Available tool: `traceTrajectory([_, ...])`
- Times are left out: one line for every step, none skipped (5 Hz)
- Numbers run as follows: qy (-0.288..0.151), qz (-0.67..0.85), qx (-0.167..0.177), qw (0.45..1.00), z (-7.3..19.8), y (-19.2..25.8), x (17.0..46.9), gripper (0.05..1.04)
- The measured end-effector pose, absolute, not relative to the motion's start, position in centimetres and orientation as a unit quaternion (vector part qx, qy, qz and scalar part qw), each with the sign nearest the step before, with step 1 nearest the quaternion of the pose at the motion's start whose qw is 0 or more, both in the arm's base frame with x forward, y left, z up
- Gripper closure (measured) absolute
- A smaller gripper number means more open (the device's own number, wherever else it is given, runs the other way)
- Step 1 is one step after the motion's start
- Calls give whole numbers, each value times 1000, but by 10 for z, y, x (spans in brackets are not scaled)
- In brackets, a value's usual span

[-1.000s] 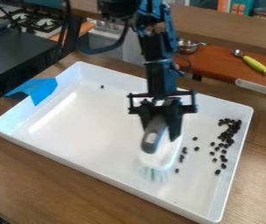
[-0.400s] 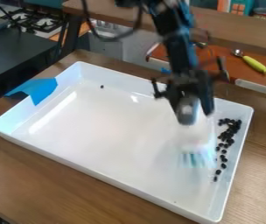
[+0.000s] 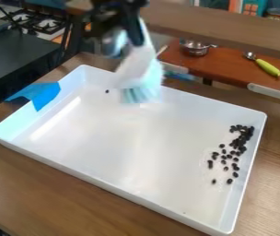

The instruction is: Sweep into pile

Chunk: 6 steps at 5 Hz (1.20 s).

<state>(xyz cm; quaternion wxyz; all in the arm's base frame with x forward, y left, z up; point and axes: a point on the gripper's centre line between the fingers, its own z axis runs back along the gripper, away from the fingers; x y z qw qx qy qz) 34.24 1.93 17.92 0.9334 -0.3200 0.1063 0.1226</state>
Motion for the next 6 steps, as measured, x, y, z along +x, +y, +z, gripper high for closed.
traceTrajectory([82,120,-285,947,183,58,338,595])
traceTrajectory([65,136,-246,958,166,110,334,595])
traceTrajectory([49,137,-200,969,136,154,336,595])
traceTrajectory([51,159,-167,972,108,178,347,595])
traceTrajectory([53,169,-161,971,102,180,355,596])
traceTrajectory([57,165,-156,972,102,170,360,595])
